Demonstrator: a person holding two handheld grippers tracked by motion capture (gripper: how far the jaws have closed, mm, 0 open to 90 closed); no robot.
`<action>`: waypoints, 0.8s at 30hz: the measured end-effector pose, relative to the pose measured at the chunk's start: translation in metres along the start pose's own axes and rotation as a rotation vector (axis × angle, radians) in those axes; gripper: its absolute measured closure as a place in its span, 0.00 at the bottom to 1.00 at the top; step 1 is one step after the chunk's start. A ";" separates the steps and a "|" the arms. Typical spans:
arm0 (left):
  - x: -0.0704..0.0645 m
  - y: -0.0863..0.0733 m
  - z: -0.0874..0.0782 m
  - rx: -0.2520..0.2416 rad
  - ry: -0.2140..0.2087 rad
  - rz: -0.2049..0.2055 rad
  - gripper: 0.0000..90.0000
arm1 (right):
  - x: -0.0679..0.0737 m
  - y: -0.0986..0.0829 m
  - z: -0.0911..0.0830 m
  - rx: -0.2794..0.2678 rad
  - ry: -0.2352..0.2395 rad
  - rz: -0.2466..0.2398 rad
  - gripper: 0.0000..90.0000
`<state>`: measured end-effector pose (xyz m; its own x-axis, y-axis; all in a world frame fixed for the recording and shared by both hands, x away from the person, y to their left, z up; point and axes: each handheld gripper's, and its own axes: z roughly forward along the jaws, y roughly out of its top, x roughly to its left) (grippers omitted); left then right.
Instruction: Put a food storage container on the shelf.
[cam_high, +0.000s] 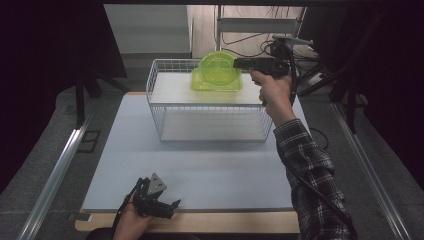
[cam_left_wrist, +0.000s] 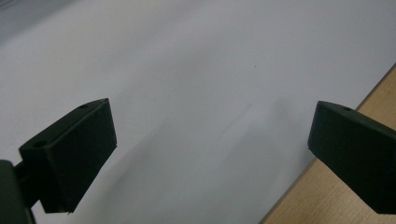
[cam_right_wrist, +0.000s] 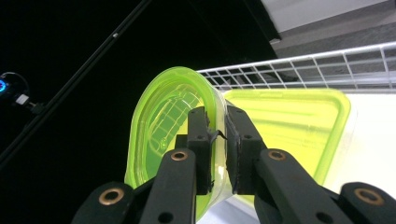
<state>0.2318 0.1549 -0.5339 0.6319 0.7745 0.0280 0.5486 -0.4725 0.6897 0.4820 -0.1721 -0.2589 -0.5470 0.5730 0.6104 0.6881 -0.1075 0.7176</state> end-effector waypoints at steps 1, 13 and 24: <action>0.000 0.000 0.000 0.000 0.000 0.001 0.01 | 0.001 0.001 0.002 0.000 -0.009 -0.003 0.90; 0.000 0.000 0.000 0.002 0.000 0.004 0.01 | -0.005 0.004 0.024 -0.010 -0.074 0.012 0.89; -0.001 0.000 0.001 0.005 0.001 0.004 0.01 | 0.000 0.006 0.028 -0.037 -0.194 -0.030 0.85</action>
<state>0.2312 0.1538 -0.5346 0.6337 0.7729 0.0320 0.5485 -0.4781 0.6860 0.4999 -0.1499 -0.2636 -0.4624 0.7220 0.5147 0.6531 -0.1153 0.7485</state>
